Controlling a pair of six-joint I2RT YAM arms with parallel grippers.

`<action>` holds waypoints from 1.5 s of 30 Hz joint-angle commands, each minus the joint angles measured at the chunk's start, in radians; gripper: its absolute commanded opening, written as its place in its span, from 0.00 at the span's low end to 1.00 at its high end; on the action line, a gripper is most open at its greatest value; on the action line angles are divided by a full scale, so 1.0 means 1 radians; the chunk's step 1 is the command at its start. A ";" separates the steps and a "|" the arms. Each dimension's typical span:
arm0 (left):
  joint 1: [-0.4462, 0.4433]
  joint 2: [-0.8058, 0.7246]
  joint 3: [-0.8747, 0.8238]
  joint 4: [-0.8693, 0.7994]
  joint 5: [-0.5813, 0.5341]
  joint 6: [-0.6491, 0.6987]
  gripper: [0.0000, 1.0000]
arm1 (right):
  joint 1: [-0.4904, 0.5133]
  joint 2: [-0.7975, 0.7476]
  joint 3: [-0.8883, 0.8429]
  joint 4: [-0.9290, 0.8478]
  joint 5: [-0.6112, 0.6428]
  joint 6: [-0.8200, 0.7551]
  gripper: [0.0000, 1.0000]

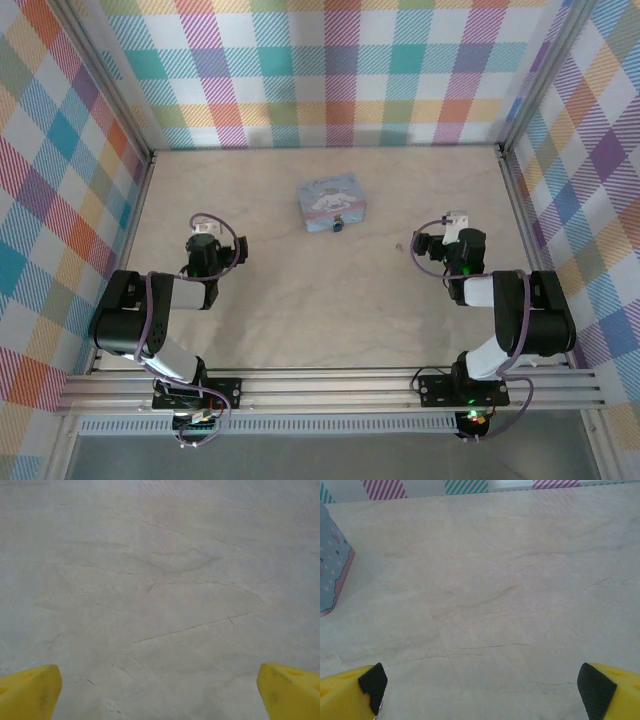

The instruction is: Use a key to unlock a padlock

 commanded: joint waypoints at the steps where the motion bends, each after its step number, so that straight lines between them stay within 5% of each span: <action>1: 0.010 -0.004 0.010 0.044 0.012 0.007 1.00 | -0.005 -0.005 0.017 0.006 -0.022 0.010 1.00; 26: 0.011 -0.007 0.008 0.047 0.010 0.006 1.00 | -0.005 -0.008 0.013 0.012 -0.024 0.009 1.00; 30: 0.011 -0.084 0.041 -0.071 -0.020 -0.006 1.00 | -0.005 -0.058 0.018 -0.040 -0.015 0.014 1.00; 37: 0.010 -0.333 0.110 -0.304 -0.022 -0.084 1.00 | -0.004 -0.218 0.165 -0.509 -0.009 0.087 1.00; 41: 0.010 -0.407 0.244 -0.580 0.006 -0.225 1.00 | -0.005 -0.273 0.284 -0.798 -0.069 0.155 1.00; 45: 0.011 -0.435 0.323 -0.751 0.121 -0.361 1.00 | -0.005 -0.306 0.389 -1.063 -0.119 0.218 1.00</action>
